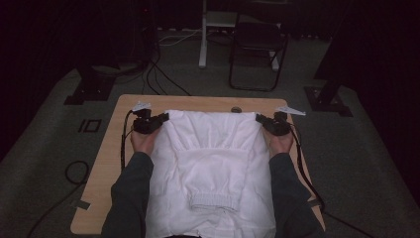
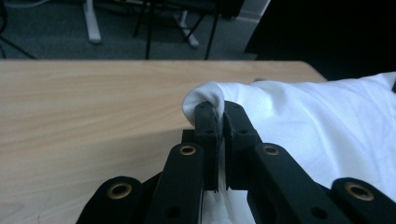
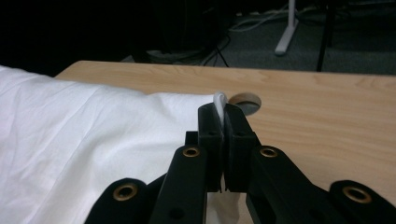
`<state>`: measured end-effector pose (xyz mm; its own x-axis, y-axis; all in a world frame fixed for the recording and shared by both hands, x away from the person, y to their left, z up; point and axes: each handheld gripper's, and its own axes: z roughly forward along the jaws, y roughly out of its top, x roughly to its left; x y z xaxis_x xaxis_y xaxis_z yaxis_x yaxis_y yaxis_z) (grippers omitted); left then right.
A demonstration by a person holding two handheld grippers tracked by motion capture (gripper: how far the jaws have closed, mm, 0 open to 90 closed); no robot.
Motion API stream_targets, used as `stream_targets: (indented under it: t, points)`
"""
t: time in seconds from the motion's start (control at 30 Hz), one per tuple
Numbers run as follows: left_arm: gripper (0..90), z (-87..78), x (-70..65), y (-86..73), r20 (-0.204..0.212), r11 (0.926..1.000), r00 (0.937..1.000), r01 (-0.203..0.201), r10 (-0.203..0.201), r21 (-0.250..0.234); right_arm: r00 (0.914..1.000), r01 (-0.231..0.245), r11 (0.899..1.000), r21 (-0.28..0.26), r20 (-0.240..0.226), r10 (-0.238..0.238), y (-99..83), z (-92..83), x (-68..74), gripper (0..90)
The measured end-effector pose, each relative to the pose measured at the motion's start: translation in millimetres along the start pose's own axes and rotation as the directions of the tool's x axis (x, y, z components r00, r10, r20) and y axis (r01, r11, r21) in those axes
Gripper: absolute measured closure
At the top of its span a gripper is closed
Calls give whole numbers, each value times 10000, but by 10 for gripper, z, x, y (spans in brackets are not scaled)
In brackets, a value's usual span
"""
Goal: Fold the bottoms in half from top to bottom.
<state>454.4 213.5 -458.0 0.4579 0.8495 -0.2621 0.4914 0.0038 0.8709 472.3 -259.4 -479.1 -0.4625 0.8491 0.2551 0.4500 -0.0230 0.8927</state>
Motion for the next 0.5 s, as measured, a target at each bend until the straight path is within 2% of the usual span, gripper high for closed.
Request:
stream_targets:
  t: [0.23,0.43,0.5]
  points:
    - [862,-259,-92,-186,425,9992,9984,-362,370,-191,9973,449,9989,-120,-577,-455,-158,-299,100,876]
    - [860,-587,-200,-416,885,9981,9942,-591,606,-195,9904,888,9960,-62,-1054,-890,-425,-660,285,875]
    - [859,-699,-249,-534,1040,9969,9914,-790,792,-55,9886,975,9952,74,-1161,-960,-547,-773,338,874]
